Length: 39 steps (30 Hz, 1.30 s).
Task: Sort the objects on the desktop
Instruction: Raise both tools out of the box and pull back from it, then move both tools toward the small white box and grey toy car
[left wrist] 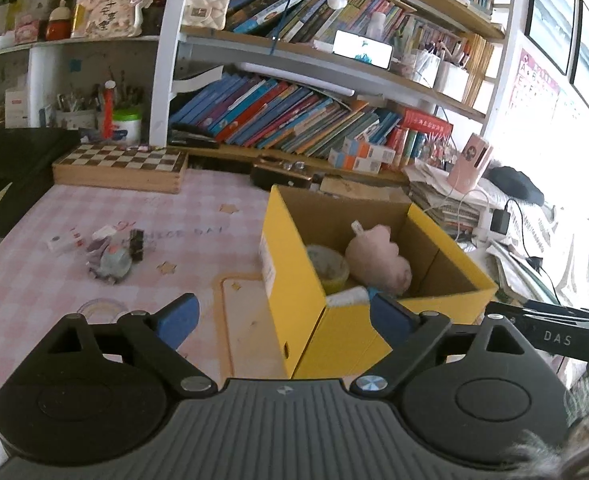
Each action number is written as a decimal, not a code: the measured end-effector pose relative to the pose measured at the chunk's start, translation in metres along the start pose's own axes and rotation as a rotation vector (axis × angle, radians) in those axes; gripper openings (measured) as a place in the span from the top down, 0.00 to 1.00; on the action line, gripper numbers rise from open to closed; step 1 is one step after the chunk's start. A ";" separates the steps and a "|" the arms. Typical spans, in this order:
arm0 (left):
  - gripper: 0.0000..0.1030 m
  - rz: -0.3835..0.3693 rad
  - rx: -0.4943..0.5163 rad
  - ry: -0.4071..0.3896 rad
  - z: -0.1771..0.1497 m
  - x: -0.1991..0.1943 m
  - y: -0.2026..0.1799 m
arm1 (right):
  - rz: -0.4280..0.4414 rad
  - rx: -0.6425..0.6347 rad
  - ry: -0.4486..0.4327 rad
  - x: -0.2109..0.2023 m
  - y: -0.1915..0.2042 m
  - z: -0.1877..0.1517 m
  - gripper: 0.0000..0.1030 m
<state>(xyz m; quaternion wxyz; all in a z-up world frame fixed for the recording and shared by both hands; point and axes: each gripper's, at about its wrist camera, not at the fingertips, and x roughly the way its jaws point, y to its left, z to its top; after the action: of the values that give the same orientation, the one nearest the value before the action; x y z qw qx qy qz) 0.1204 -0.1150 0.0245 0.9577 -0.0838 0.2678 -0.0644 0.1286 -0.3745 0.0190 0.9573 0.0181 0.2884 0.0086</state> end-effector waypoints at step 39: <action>0.10 0.012 0.066 0.099 -0.073 -0.096 0.111 | 0.042 0.026 0.118 -0.072 0.171 -0.108 0.32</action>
<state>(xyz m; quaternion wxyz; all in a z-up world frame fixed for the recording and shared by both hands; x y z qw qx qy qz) 0.0090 0.0007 -0.0106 0.9458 -0.0471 0.3133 -0.0717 0.0079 -0.2019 -0.0245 0.9379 0.0358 0.3440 0.0259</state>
